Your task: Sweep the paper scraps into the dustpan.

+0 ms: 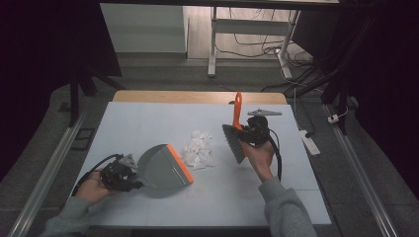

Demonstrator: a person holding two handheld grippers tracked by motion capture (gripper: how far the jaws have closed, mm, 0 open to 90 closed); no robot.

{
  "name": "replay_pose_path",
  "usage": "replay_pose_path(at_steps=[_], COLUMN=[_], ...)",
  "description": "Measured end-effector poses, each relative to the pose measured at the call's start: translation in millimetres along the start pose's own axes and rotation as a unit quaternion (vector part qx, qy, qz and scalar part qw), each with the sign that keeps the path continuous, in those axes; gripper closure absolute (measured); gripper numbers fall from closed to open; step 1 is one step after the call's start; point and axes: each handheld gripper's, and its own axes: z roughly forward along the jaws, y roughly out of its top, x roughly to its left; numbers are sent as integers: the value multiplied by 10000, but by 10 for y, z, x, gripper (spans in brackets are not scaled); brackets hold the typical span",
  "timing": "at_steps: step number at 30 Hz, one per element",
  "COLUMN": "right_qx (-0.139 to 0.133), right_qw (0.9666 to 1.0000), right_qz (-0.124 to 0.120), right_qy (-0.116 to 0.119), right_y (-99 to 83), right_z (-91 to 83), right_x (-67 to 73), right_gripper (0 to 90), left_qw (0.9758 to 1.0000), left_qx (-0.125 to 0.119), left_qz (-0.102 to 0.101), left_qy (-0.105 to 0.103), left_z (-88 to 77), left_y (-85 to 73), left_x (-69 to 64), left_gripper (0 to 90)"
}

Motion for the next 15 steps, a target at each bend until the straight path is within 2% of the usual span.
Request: replay_pose_path(at_steps=[6,15], right_qx=[73,133], right_qw=[10000,9999], right_qz=[5,40], right_qy=[-57,-98], right_y=[107,154], right_z=[168,352], right_x=[33,93], right_gripper=[697,697], left_qw=[10000,10000], left_qx=[-5,-15], left_qz=[10,15], left_qy=[-15,-21], left_z=[5,5], left_y=[2,1], left_x=[-1,-4], left_gripper=[618,618])
